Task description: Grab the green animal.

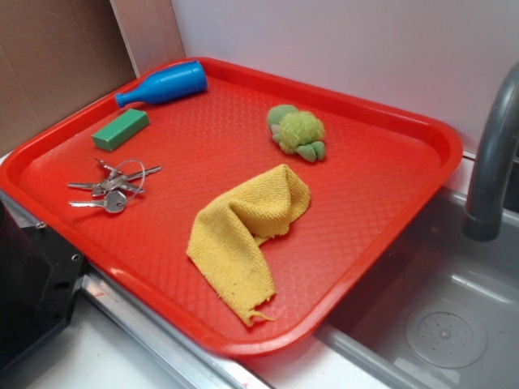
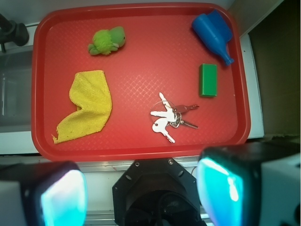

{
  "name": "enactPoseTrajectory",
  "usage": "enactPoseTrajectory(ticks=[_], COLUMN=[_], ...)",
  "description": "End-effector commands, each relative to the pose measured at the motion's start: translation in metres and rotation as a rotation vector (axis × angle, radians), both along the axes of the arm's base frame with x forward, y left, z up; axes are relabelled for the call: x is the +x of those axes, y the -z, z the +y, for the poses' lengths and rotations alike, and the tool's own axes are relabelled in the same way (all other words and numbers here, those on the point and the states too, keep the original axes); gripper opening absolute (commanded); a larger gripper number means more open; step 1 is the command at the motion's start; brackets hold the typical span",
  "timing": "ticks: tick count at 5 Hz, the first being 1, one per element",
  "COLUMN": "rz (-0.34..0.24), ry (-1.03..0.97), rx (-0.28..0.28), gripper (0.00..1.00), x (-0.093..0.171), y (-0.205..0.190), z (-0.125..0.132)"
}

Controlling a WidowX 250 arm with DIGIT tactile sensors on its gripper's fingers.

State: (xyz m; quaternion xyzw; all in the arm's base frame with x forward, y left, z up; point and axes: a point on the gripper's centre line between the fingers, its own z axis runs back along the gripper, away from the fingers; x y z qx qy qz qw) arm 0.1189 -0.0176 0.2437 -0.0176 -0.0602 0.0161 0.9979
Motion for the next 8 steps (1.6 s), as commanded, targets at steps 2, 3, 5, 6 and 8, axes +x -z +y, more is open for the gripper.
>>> enactPoseTrajectory(ticks=[2,3,5,6,8], rz=[0.017,-0.042,-0.049,-0.049,-0.093], ry=[-0.23,-0.473,-0.722,-0.722,-0.762], rx=[-0.062,-0.097,-0.08,-0.08,-0.079], gripper=[1.0,1.0,1.0,1.0,1.0], x=[0.05,0.108,0.14,0.14,0.165], y=[0.038,0.054,0.071,0.071,0.13], z=[-0.031,-0.04,-0.028,-0.028,-0.021])
